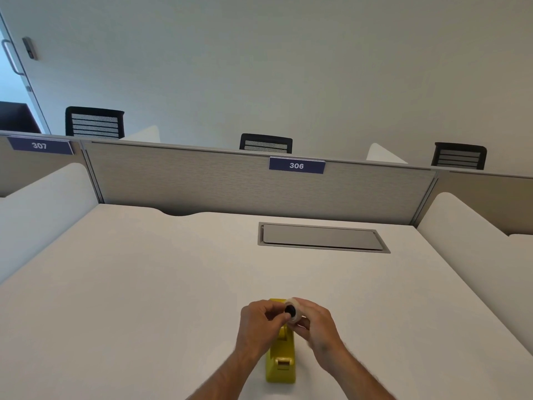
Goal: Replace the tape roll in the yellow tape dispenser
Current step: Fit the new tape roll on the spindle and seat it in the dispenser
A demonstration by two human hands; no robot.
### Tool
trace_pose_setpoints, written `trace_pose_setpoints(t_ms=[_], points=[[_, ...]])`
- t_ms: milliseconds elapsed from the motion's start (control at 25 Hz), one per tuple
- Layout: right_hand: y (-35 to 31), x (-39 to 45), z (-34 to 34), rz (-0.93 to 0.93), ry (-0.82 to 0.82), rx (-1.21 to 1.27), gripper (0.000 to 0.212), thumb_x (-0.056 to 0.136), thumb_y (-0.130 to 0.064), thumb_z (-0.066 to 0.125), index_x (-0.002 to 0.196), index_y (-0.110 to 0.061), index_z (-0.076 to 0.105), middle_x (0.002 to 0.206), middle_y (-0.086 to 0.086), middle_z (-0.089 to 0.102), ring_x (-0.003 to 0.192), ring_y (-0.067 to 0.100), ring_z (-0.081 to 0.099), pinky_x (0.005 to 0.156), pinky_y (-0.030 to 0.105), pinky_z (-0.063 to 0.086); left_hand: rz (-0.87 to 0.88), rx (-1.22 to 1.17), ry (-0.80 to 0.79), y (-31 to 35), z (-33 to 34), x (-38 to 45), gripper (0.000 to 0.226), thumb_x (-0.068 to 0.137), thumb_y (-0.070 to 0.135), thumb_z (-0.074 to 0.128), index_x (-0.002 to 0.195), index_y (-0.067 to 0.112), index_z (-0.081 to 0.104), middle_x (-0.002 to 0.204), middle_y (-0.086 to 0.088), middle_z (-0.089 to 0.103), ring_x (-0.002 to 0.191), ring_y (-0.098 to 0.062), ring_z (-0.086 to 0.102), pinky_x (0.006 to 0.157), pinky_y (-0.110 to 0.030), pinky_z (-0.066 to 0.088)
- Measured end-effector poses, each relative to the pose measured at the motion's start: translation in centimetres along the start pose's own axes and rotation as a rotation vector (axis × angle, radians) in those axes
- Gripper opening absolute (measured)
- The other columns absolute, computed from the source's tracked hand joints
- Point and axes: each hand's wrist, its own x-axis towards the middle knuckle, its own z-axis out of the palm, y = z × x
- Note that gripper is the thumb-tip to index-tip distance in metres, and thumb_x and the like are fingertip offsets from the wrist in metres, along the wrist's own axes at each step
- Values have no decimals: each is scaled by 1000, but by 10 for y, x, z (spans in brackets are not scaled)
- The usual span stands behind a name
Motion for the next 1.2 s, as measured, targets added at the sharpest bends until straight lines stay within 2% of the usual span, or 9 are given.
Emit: trace_pose_setpoints(t_ms=[200, 360, 520, 640, 760, 920, 1080, 1200], points=[[-3, -1, 0, -21, -76, -68, 48, 92, 13, 42, 96, -18, 78, 100, 2, 77, 99, 16, 71, 83, 29, 59, -23, 67, 46, 0, -4, 3, 18, 82, 17, 76, 98, 26, 79, 91, 14, 77, 84, 1, 71, 83, -17, 57], [5, 7, -2, -88, 1, -195, 49, 94, 12, 48, 93, -31, 71, 107, 1, 72, 100, 15, 69, 81, 28, 60, -31, 111, 16, -2, -6, 5, 12, 84, 19, 73, 91, 27, 80, 82, 16, 76, 78, -1, 70, 75, -15, 55], [10, 12, -5, -153, 14, -343, 58, 93, 12, 50, 87, -42, 71, 100, -8, 73, 97, 15, 70, 82, 32, 61, -37, 157, -44, -5, -7, 6, 8, 84, 22, 72, 89, 24, 78, 81, 12, 75, 76, -3, 69, 72, -17, 55], [12, 15, -8, -154, 26, -371, 51, 90, 11, 57, 90, -37, 73, 98, -5, 75, 91, 16, 73, 79, 32, 62, -42, 188, -71, -10, -10, 9, 8, 85, 19, 69, 90, 22, 75, 83, 9, 73, 78, -6, 67, 73, -18, 56], [17, 19, -12, -127, 70, -359, 30, 87, 8, 64, 97, -17, 77, 96, 5, 76, 85, 20, 74, 76, 36, 63, -54, 185, -100, -13, -12, 11, 8, 85, 20, 71, 91, 24, 74, 85, 11, 73, 79, -3, 67, 72, -13, 54], [19, 19, -16, -111, 55, -327, 33, 86, 6, 67, 87, -24, 79, 91, 7, 78, 82, 23, 75, 76, 40, 63, -69, 154, -88, -11, -10, 9, 11, 83, 21, 76, 94, 23, 74, 85, 12, 73, 80, -4, 69, 76, -16, 56], [20, 21, -19, -100, 41, -337, 22, 86, 1, 69, 97, -15, 79, 94, 6, 78, 87, 23, 74, 78, 40, 63, -89, 88, -68, -7, -9, 8, 18, 77, 16, 80, 93, 21, 73, 86, 9, 75, 81, -4, 71, 79, -22, 60], [20, 19, -19, -90, 19, -355, 22, 88, 0, 67, 97, -17, 79, 94, 3, 78, 87, 20, 74, 76, 35, 63, -100, 79, -91, -5, -10, 8, 22, 75, 19, 82, 96, 24, 75, 86, 12, 75, 80, -1, 71, 77, -16, 57]])
